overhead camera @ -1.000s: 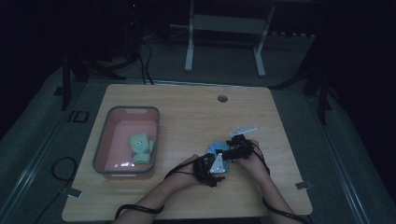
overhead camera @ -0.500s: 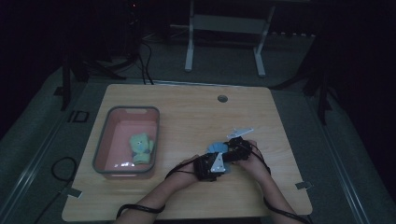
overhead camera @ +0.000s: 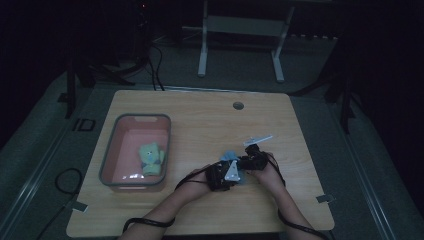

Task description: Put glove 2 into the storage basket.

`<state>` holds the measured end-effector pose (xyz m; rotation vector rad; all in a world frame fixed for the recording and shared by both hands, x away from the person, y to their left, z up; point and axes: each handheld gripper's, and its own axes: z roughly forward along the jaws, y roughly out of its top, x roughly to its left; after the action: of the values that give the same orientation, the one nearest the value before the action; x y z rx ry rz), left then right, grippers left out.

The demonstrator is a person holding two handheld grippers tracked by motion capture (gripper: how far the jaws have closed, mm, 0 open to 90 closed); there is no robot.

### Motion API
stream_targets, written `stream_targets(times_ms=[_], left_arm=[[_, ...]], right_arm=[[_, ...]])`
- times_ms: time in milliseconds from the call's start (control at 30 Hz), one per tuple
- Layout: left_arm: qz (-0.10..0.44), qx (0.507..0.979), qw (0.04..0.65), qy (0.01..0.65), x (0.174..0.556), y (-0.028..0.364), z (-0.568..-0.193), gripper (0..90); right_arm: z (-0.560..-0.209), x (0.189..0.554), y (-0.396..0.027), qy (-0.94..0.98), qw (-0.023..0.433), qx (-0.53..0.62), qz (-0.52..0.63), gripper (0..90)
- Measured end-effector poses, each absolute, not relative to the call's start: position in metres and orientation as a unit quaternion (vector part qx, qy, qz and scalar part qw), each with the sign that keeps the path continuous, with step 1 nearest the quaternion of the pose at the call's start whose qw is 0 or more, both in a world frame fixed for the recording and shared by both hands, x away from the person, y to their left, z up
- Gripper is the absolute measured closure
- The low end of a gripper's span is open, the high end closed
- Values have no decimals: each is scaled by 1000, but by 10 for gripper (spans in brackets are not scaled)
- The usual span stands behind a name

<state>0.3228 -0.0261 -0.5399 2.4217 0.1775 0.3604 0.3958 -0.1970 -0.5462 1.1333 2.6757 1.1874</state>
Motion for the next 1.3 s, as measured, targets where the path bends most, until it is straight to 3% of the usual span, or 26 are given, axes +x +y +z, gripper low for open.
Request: stream_targets(times_ms=[733, 1300], left_arm=[[159, 934, 313, 59, 312, 16, -484, 768], [179, 932, 303, 83, 309, 72, -454, 768]], right_arm=[[-496, 388, -162, 841, -1, 337, 424, 778], [-461, 392, -101, 846, 3, 306, 437, 777]])
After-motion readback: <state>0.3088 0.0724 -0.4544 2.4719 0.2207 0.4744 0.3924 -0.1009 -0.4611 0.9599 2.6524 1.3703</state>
